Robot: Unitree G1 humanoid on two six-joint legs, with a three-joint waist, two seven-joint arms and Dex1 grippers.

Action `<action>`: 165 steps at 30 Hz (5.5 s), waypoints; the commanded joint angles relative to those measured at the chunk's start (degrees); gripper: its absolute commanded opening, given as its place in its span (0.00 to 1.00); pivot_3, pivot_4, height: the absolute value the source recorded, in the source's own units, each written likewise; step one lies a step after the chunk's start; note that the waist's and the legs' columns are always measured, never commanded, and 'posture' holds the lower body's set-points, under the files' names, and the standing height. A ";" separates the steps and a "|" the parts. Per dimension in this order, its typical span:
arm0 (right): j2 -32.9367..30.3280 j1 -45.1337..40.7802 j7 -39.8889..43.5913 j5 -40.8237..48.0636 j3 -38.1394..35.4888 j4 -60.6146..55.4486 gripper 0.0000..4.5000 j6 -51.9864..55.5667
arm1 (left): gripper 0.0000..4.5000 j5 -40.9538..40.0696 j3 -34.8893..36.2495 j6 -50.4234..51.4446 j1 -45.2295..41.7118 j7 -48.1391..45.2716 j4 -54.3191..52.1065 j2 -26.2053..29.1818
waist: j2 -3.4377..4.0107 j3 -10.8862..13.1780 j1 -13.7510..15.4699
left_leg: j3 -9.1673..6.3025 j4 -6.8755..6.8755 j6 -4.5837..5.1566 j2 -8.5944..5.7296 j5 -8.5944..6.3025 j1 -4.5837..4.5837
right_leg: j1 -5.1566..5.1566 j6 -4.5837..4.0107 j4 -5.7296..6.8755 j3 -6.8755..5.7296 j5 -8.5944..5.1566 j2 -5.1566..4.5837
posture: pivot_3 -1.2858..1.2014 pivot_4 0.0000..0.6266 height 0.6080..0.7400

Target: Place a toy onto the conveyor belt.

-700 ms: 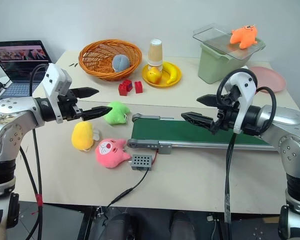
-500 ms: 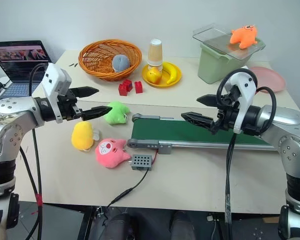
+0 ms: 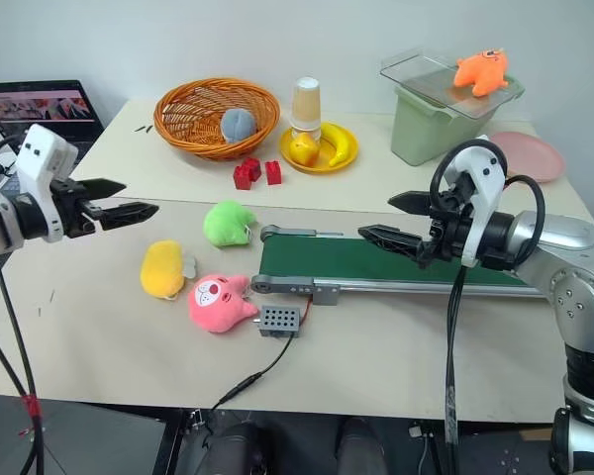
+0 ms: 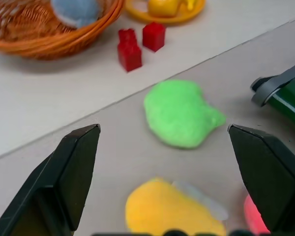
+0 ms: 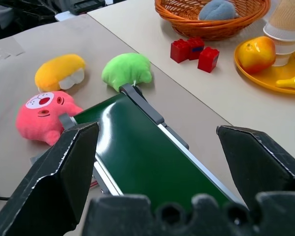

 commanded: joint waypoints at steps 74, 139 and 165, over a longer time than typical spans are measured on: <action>20.78 -1.28 -37.65 20.99 -3.15 -8.92 1.00 15.60 | 0.23 -25.17 9.63 -4.94 -12.08 31.82 -6.85 -53.99 | -0.21 0.09 0.13 | -0.48 0.35 0.06 -0.26 -0.02 -0.11 | 0.25 0.07 -0.01 0.11 0.09 0.03 | 0.52 0.24 1.00; 17.41 -9.09 -52.28 34.13 6.79 -2.87 1.00 13.07 | 0.23 -20.36 -2.56 -16.18 0.50 30.35 -8.71 -60.28 | -0.18 0.07 0.02 | -0.64 0.34 0.63 -0.30 -0.33 -0.20 | 0.24 0.06 -0.07 0.08 0.08 0.03 | 0.52 0.24 1.00; 20.62 -10.41 -47.22 25.06 6.59 -0.83 0.00 13.99 | 0.32 -21.55 -1.28 -15.10 0.36 33.97 -9.87 -60.36 | -0.18 0.07 0.00 | -0.65 0.34 0.64 -0.30 -0.34 -0.20 | 0.23 0.06 -0.06 0.08 0.08 0.03 | 0.52 0.24 1.00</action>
